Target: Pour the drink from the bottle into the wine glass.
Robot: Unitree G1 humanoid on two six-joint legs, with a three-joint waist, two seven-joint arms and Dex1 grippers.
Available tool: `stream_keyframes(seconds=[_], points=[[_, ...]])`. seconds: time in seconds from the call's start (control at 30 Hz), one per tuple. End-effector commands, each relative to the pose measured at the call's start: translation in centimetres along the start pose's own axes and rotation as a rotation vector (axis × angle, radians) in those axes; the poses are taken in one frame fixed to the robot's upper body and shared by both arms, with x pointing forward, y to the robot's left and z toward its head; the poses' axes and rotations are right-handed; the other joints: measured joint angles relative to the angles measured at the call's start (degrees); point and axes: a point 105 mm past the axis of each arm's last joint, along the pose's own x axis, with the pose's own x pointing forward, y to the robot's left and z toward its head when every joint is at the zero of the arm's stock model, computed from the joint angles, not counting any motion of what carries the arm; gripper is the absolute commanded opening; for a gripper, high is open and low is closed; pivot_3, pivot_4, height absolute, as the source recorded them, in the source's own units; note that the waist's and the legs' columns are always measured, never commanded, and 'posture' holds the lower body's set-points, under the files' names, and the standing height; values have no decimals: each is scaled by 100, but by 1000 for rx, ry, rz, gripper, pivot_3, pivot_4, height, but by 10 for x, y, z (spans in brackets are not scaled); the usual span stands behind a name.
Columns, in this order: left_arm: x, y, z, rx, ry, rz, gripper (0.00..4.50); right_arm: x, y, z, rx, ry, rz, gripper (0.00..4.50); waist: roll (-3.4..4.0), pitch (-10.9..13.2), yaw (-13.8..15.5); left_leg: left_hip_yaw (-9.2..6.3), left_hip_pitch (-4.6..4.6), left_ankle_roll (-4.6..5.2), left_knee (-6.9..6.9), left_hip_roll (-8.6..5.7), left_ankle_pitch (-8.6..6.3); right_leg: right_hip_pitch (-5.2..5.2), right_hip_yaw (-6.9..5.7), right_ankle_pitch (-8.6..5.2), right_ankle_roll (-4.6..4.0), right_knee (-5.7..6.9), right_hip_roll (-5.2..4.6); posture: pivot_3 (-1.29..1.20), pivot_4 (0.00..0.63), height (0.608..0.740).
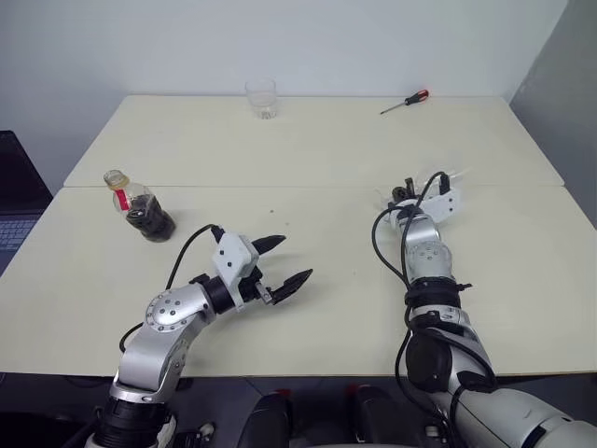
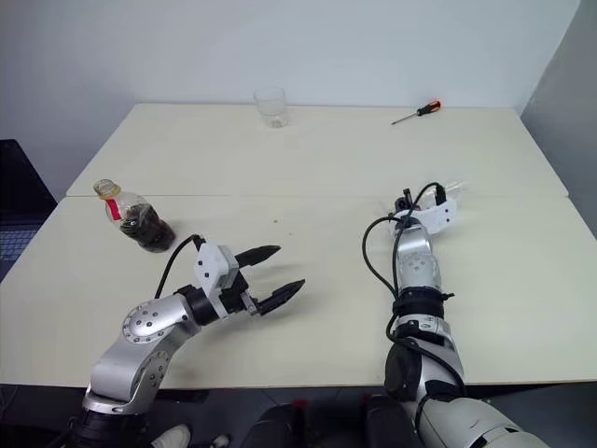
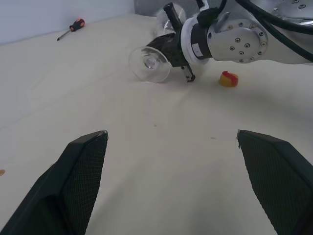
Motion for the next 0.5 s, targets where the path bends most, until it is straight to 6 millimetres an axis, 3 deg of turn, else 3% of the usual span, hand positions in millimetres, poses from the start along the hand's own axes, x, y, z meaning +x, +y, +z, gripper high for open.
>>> stream_keyframes(seconds=[0.03, 0.1, 0.17, 0.3, 0.5], points=[[-3, 0, 14, 35, -52, 14, 4500, -7, 63, 4, -162, -43, 232, 155, 0, 0, -6, 0, -6, 0, 0, 0, 0, -8, 0, 0, 0, 2, -4, 0, 150, 740], [-5, 0, 15, 21, -63, 25, 4500, -14, 90, -10, -315, -40, 368, 155, 0, 0, -13, 5, -25, -1, 3, -1, 1, -40, 5, 0, 0, 19, -12, 0, 150, 740], [-8, 0, 16, 14, -70, 36, 4500, -20, 102, -24, -450, -47, 453, 155, 0, 0, -32, 6, -24, -1, 2, -1, 1, -44, 7, 0, 0, 22, -15, 0, 150, 740], [-18, 3, 17, -15, -79, 112, 4500, -31, 117, -57, -684, -41, 626, 155, 0, 0, -33, 2, -21, -1, 1, 2, 0, -46, 7, 0, 0, 25, -14, 0, 150, 740], [-40, -3, 17, -17, -71, 229, 4500, -46, 127, -93, -844, -25, 818, 155, -1, 0, -14, 1, -22, -1, 4, -2, 0, -45, 7, 0, 0, 25, -18, 0, 150, 740]])
